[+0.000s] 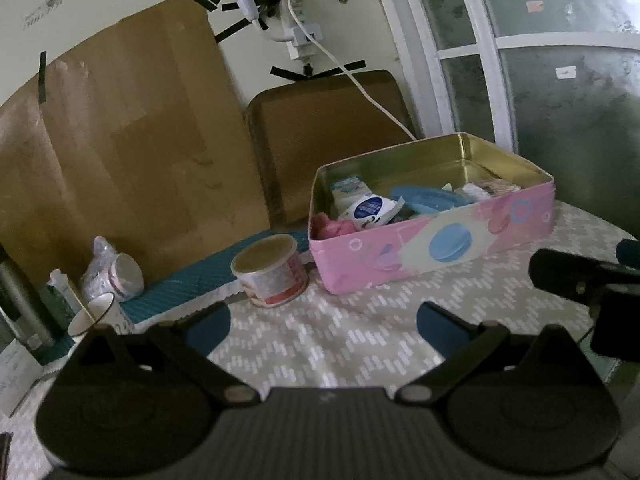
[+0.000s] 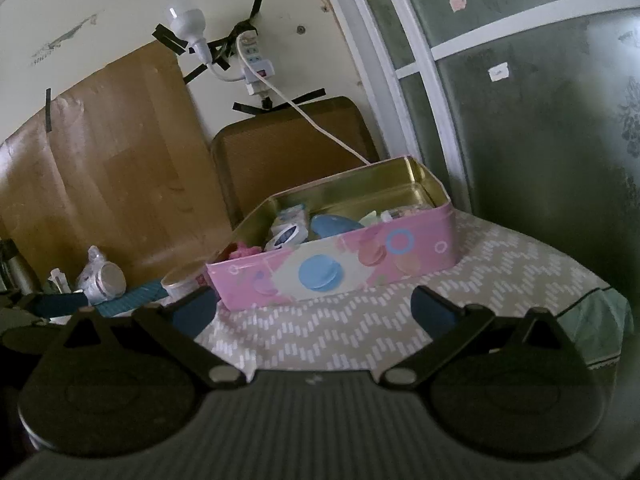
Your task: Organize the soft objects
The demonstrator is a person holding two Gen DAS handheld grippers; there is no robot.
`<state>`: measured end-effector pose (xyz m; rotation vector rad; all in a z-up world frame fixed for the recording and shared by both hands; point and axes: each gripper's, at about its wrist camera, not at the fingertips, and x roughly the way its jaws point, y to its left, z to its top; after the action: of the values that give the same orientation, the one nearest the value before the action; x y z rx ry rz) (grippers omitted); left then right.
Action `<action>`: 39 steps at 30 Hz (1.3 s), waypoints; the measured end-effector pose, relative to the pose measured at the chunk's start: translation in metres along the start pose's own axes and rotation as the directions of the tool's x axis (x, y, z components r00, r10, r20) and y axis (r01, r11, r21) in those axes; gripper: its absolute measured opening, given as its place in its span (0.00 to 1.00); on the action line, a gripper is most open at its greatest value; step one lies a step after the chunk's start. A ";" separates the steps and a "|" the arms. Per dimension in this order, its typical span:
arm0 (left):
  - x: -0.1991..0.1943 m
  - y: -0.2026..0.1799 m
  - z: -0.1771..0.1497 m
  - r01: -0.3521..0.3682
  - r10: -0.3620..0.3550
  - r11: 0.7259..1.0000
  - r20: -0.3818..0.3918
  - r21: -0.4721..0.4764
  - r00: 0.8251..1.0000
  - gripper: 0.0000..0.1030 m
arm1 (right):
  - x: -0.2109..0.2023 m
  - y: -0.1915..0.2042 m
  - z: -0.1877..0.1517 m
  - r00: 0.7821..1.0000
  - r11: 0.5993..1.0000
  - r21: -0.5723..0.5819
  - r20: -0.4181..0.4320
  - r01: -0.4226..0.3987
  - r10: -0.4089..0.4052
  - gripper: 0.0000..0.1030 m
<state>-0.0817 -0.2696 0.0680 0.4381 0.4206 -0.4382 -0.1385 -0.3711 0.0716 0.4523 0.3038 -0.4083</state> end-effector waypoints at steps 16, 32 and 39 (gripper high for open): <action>0.014 0.006 -0.008 0.015 -0.018 0.999 -0.075 -0.030 0.997 1.00 | 0.006 0.004 -0.004 1.000 1.000 0.003 -0.026 -0.011 0.011 1.00; 0.018 0.008 -0.010 0.034 -0.036 0.999 -0.098 -0.024 0.995 1.00 | 0.006 0.007 -0.006 0.999 1.000 0.007 -0.033 -0.009 0.009 1.00; 0.016 0.007 -0.009 0.035 -0.036 0.999 -0.095 -0.021 0.995 1.00 | 0.007 0.006 -0.005 0.999 1.000 0.006 -0.033 -0.011 0.011 1.00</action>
<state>-0.0676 -0.2643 0.0547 0.4345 0.5251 -0.4486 -0.1307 -0.3660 0.0666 0.4668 0.3316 -0.3914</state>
